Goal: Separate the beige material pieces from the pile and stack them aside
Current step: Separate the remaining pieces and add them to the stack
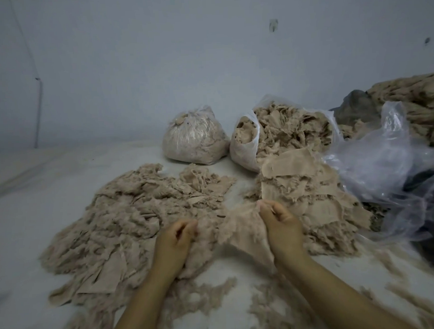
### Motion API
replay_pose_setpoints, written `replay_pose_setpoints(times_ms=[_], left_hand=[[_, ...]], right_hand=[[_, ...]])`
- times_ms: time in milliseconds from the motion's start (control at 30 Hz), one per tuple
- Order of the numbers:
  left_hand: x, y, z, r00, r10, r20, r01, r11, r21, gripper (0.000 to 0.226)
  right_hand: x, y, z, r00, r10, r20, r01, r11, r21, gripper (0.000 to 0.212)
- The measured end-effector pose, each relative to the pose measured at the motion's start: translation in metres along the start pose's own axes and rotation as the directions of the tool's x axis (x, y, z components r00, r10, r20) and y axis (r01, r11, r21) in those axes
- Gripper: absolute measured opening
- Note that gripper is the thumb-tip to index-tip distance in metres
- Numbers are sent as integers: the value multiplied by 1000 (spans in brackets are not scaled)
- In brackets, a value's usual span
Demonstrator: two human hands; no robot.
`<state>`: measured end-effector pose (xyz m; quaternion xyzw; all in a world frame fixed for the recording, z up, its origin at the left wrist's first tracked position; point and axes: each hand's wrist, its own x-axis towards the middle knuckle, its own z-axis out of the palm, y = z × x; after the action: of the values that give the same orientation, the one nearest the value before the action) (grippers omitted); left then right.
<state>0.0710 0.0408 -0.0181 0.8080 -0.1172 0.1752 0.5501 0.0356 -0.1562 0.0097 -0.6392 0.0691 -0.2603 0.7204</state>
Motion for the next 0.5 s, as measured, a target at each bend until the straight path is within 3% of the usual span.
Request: replay_pose_setpoints(times_ms=[33,100,133,167,233,267,333,400,467,500], left_hand=[[-1,8,3,996,-46,78,49,998,-35,17],[-1,18,13,968,-72,241,91,994,-67,83],[0,22,20,946,-68,316,82,996,-30,101],[0,26,27,924,-46,379,45,999,10,104],[1,30,36,921,36,388,-48,999,20,66],[3,30,37,954,53,295,-49,999,-20,39],[7,20,30,996,-31,79,32,999,-18,36],[9,11,19,990,-133,52,127,986,103,30],[9,6,12,988,-147,39,132,957,260,25],[10,7,12,990,-137,24,126,959,253,21]], right_hand=[[-2,0,1,998,13,68,-12,1000,-17,17],[-5,2,7,978,10,207,0,999,-47,14],[-6,3,10,963,-1,271,22,997,-73,13],[-6,4,13,951,-16,308,47,995,-93,13],[-1,4,14,953,-33,300,72,990,-120,13],[3,4,13,963,-27,268,65,989,-134,15],[12,2,7,974,5,228,38,982,-183,17],[20,0,-3,972,19,233,21,985,-171,22],[24,-4,-8,967,24,255,8,992,-126,22],[24,-5,-9,960,17,281,18,992,-122,23]])
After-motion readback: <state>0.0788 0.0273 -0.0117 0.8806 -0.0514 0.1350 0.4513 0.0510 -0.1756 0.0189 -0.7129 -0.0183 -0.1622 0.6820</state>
